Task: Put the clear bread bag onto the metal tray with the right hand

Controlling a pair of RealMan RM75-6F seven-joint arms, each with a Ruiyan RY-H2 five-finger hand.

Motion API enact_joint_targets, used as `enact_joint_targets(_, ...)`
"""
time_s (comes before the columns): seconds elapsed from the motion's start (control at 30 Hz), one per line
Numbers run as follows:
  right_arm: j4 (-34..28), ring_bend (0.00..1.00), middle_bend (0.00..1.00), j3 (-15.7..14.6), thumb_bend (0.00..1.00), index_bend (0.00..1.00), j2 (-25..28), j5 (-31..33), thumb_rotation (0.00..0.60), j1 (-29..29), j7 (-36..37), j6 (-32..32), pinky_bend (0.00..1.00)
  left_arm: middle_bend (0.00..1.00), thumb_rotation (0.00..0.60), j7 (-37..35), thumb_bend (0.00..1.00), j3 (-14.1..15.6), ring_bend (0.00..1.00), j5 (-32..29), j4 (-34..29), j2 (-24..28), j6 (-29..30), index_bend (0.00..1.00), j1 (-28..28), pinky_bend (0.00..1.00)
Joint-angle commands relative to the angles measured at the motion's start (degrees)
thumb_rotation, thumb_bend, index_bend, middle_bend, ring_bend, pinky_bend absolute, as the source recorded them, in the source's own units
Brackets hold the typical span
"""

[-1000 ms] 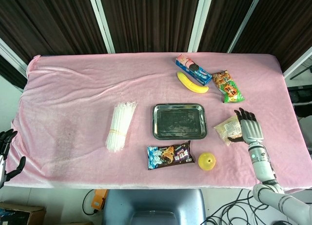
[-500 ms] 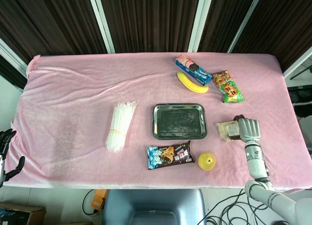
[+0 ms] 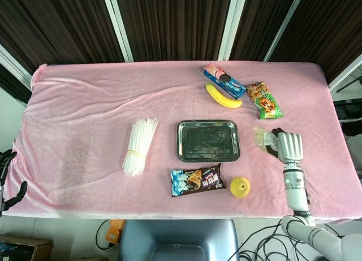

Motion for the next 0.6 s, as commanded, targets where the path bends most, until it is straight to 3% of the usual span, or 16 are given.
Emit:
enact_joint_targets(0.03,-3.83,0.74,0.61,1.90,1.00,0.89,0.89,-3.92,0.600,1.27,3.11,3.60,0.87,0.09,0.600,0.17,0.41,0.02,0.07,0.06,-0.03,-0.04,-0.05,0.12,-0.05,0.34)
enact_joint_targets(0.17,-2.54,0.67,0.60,3.66,1.00,0.82,-1.31,-5.70,0.600,6.21,3.46,1.61,0.80,0.09,0.600,0.58,0.41,-0.04,0.07,-0.04,-0.10,-0.15,-0.19,0.12,-0.15,0.34)
enact_joint_targets(0.2,-2.33,0.58,0.55,3.69,0.96,0.73,-1.64,-5.72,0.600,7.26,3.08,0.16,0.72,0.09,0.600,0.77,0.41,-0.04,0.07,0.01,-0.09,-0.20,-0.19,0.12,-0.18,0.34)
enact_joint_targets(0.27,-2.22,0.34,0.38,3.67,0.78,0.47,-2.11,-6.12,0.600,9.52,3.08,-2.75,0.51,0.09,0.600,1.16,0.41,0.06,0.07,0.24,-0.08,-0.30,-0.19,0.12,-0.22,0.34)
enact_joint_targets(0.3,-2.12,0.18,0.23,3.61,0.62,0.32,-2.35,-6.46,0.600,10.19,3.57,-3.37,0.37,0.09,0.600,1.28,0.41,0.12,0.07,0.31,-0.08,-0.33,-0.23,0.12,-0.25,0.34)
enact_joint_targets(0.33,-2.03,0.10,0.15,3.61,0.51,0.22,-2.42,-6.52,0.600,10.34,3.72,-3.49,0.29,0.09,0.600,1.31,0.41,0.12,0.07,0.33,-0.08,-0.34,-0.23,0.12,-0.25,0.34)
enact_joint_targets(0.43,-1.87,0.01,0.03,3.51,0.30,0.07,-2.70,-6.80,0.600,10.81,4.13,-3.86,0.18,0.09,0.600,1.44,0.41,0.16,0.07,0.38,-0.09,-0.37,-0.29,0.12,-0.28,0.34)
enact_joint_targets(0.5,-2.00,0.00,0.00,2.84,0.15,0.00,-3.24,-8.19,0.600,11.27,4.91,-3.21,0.15,0.09,0.600,1.59,0.41,0.30,0.07,0.59,-0.10,-0.36,-0.37,0.12,-0.33,0.34)
enact_joint_targets(0.6,-4.11,0.00,0.00,1.51,0.10,0.00,-1.04,-10.99,0.600,9.73,8.50,0.40,0.15,0.09,0.600,0.96,0.41,0.09,0.07,0.19,-0.05,-0.26,0.18,0.12,0.02,0.34)
